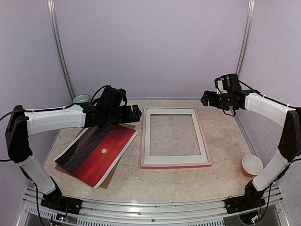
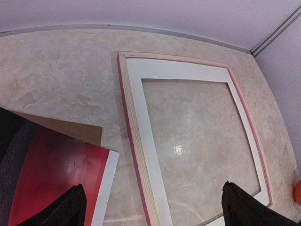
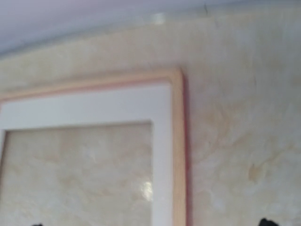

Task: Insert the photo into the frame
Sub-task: Adjust the frame body at the center of the board, then pick up the photo from the backboard.

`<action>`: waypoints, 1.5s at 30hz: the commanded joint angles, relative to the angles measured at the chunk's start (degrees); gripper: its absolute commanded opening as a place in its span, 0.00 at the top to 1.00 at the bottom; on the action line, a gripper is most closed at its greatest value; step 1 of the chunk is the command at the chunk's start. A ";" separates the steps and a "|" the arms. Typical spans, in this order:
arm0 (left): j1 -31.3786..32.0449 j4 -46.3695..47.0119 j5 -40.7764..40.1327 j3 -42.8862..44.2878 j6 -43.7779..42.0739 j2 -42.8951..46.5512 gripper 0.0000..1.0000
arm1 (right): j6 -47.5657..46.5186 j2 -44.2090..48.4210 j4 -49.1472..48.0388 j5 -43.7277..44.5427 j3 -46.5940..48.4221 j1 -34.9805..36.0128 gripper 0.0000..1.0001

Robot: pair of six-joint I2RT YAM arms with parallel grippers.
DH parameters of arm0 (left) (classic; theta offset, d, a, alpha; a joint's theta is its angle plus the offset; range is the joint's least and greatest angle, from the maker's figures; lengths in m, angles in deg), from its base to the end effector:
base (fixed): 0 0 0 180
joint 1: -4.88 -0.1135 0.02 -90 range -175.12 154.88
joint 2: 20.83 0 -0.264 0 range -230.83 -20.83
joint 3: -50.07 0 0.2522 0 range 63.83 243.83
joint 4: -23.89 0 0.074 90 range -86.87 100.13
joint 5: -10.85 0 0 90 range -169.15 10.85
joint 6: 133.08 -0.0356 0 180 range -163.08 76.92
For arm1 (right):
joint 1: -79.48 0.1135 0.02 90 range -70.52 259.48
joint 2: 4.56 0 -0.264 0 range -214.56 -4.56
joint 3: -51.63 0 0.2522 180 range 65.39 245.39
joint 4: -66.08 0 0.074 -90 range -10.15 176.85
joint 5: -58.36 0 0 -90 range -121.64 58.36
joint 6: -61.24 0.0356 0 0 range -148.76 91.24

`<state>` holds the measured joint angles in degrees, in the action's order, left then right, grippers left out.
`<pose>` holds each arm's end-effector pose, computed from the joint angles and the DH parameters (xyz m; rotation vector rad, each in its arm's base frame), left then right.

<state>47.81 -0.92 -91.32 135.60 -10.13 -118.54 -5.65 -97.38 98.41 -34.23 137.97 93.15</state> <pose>0.2898 -0.2593 0.2564 0.0763 2.2443 -0.4990 0.3581 0.0888 0.2801 0.1628 2.2716 0.3930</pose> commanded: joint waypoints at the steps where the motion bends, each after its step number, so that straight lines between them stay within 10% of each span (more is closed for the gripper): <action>1: -0.94 -0.40 -1.99 -8.65 0.67 9.33 0.01 | -2.12 8.72 0.71 11.39 -1.43 8.03 0.01; 12: 0.26 -12.23 -10.31 -22.81 9.57 27.65 0.01 | 7.06 5.73 -8.50 -13.09 -2.77 22.33 0.01; 24: -8.99 -4.60 -7.82 -36.83 13.38 30.29 0.01 | 16.71 -22.50 -3.69 -17.44 22.78 36.44 0.01; 45: -15.25 10.45 -1.23 -47.11 9.70 29.89 0.16 | 39.83 -50.42 0.85 -20.19 47.48 37.22 0.01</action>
<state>33.02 5.51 -93.74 89.59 0.95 -89.10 29.41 -143.74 96.73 -54.40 181.55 130.31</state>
